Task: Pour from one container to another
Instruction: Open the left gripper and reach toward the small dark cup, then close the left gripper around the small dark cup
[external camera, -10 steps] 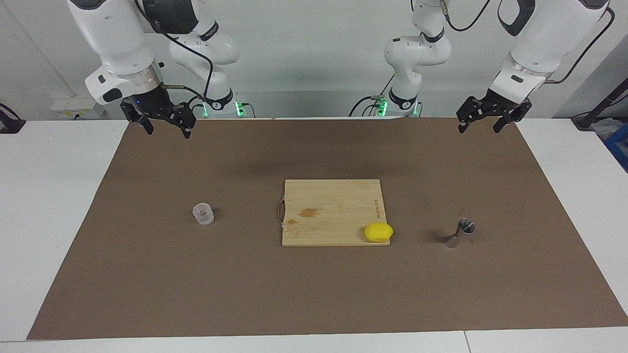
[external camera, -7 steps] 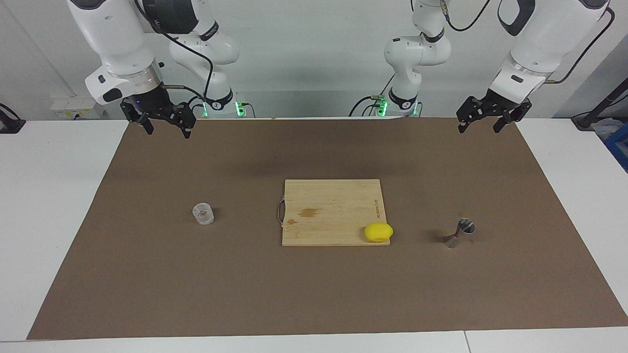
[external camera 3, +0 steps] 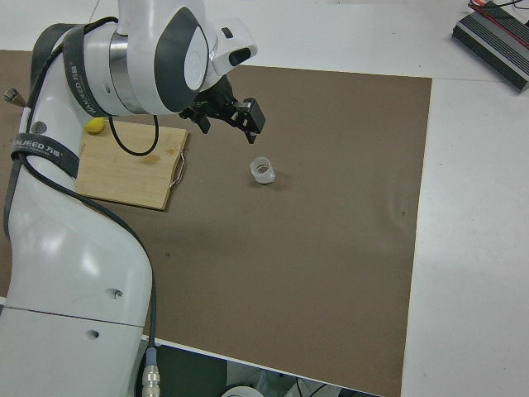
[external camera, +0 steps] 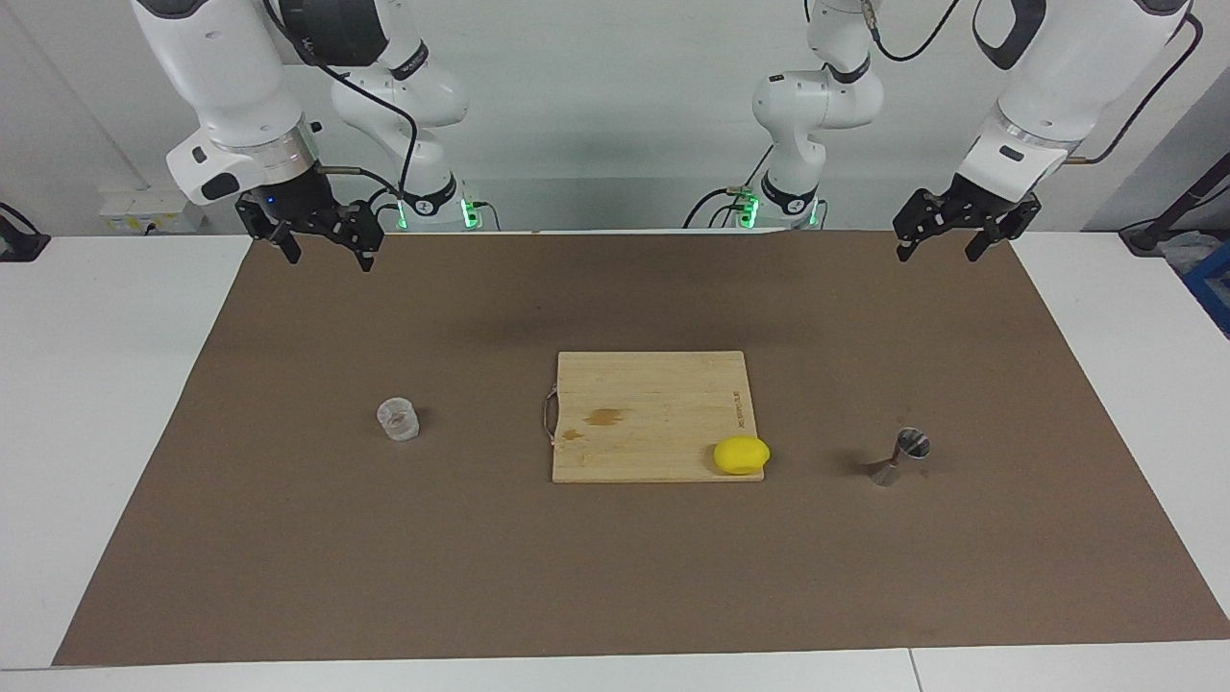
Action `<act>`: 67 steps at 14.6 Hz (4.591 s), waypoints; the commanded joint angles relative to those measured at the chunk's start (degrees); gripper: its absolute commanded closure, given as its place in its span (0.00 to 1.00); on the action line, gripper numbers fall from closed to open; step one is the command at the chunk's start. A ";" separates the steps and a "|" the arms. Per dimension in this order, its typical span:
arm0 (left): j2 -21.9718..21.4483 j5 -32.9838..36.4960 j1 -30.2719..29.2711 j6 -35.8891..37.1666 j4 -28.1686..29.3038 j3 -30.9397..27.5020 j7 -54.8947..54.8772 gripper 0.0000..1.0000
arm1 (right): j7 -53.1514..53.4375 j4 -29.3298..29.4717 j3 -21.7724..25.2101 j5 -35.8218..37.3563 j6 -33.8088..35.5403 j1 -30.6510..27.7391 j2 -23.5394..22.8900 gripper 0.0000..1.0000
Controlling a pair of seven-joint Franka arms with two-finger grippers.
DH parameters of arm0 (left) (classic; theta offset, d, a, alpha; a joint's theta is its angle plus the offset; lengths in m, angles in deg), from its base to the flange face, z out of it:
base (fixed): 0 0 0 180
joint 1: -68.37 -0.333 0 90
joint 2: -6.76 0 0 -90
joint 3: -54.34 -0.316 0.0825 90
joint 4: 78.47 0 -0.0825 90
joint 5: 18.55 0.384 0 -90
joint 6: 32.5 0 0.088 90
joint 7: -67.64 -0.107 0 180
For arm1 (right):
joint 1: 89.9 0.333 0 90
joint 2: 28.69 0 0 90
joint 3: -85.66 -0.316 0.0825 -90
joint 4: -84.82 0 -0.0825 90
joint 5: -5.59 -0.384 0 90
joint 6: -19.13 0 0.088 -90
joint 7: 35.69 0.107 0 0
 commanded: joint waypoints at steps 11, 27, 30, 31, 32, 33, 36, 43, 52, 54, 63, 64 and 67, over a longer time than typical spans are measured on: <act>-3.20 -11.76 -3.98 -9.86 13.12 -0.61 11.17 0.00 | -1.12 -1.54 -0.35 -0.32 -1.07 -0.92 1.20 0.00; 4.53 -53.57 -15.67 -37.28 26.83 -0.26 71.58 0.00 | -1.12 -1.54 -0.35 -0.32 -1.16 -0.92 1.20 0.00; 8.92 -60.69 -18.57 -36.76 27.54 0.18 70.87 0.00 | -1.12 -1.54 -0.35 -0.32 -1.08 -0.92 1.20 0.00; 9.72 -61.32 -18.75 -36.58 27.54 0.27 70.79 0.00 | -1.12 -1.54 -0.35 -0.32 -1.07 -0.92 1.20 0.00; 10.86 -62.55 -18.84 -36.41 27.45 0.53 70.79 0.00 | -1.12 -1.54 -0.35 -0.32 -1.07 -0.92 1.20 0.00; 11.91 -64.73 -18.93 -35.71 27.45 0.62 70.79 0.00 | -1.12 -1.54 -0.35 -0.32 -1.07 -0.92 1.20 0.00; 15.95 -69.50 -19.54 -35.18 25.70 1.23 69.65 0.00 | -1.12 -1.54 -0.26 -0.32 -1.16 -0.92 1.20 0.00; 19.39 -72.31 -22.96 -36.05 22.89 6.50 60.77 0.00 | -1.12 -1.54 -0.26 -0.32 -1.16 -0.92 1.20 0.00; 21.68 -73.63 -24.37 -41.05 20.25 10.89 60.77 0.00 | -1.12 -1.54 -0.26 -0.32 -1.16 -1.01 1.20 0.00; 22.21 -73.63 -24.38 -41.68 19.63 11.25 60.77 0.00 | -1.12 -1.54 -0.26 -0.32 -1.16 -1.01 1.20 0.00; 22.38 -73.90 -24.38 -42.73 19.10 11.34 60.77 0.08 | -1.12 -1.54 -0.26 -0.32 -1.07 -1.01 1.20 0.00; 22.38 -73.90 -24.29 -42.82 19.10 11.34 60.77 0.08 | -1.12 -1.54 -0.26 -0.32 -1.16 -1.01 1.20 0.00; 22.47 -73.99 -24.29 -43.00 19.10 11.43 60.68 0.13 | -1.12 -1.54 -0.26 -0.32 -1.08 -1.01 1.20 0.00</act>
